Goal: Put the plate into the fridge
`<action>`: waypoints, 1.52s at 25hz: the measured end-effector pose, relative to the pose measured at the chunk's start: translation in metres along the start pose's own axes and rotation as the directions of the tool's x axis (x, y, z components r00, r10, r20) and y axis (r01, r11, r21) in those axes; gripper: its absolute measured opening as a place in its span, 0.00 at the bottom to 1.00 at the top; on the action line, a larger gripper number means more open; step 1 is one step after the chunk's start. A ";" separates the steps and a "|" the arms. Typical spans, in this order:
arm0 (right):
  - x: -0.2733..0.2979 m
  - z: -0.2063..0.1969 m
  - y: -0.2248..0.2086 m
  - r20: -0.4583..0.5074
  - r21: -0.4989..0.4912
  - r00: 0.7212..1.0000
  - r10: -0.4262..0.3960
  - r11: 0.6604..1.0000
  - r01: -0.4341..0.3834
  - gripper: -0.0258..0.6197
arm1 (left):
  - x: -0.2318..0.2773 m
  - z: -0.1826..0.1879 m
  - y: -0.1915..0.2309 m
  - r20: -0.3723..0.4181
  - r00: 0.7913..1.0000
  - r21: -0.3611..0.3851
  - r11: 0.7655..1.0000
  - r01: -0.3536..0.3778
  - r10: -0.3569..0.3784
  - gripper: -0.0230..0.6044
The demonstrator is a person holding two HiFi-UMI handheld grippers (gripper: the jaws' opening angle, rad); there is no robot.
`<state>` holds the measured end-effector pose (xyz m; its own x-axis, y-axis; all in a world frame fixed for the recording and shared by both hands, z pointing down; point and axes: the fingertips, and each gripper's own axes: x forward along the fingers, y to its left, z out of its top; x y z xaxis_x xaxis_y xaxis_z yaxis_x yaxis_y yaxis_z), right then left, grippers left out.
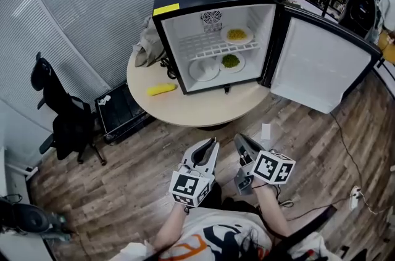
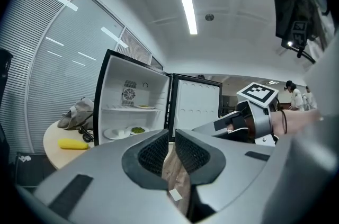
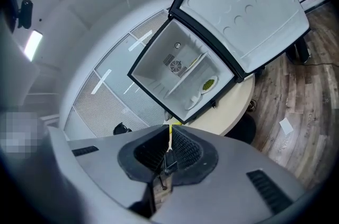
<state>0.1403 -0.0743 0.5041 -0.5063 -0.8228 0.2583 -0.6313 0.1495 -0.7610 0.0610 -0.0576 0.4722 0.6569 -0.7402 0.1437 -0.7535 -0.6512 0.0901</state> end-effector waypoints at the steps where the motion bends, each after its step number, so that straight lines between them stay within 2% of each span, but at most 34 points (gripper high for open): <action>1: -0.005 -0.006 0.000 -0.010 0.006 1.000 0.006 1.000 -0.006 0.08 | -0.004 -0.002 -0.006 -0.002 1.000 -0.001 1.000 0.001 -0.001 0.11; 9: -0.036 -0.030 0.009 -0.026 0.026 0.998 0.051 0.998 -0.050 0.08 | -0.029 -0.016 -0.037 -0.026 1.000 0.012 1.000 0.005 -0.005 0.11; 21: -0.046 -0.057 0.016 -0.073 -0.014 0.995 0.065 0.998 -0.066 0.07 | -0.055 -0.022 -0.047 -0.032 0.999 0.031 0.999 -0.023 0.024 0.11; 30: -0.044 -0.055 0.023 -0.095 -0.137 0.995 0.040 0.989 -0.053 0.07 | -0.065 -0.018 -0.039 -0.014 0.998 0.027 0.998 -0.057 0.057 0.11; 38: -0.049 -0.054 0.023 -0.083 -0.185 0.996 0.030 0.982 -0.045 0.07 | -0.068 -0.015 -0.043 0.003 0.998 0.019 0.998 -0.062 0.062 0.11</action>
<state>0.1187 -0.0012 0.5062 -0.5721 -0.7697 0.2834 -0.7054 0.2854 -0.6488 0.0482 0.0228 0.4733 0.6088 -0.7797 0.1462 -0.7923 -0.6070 0.0620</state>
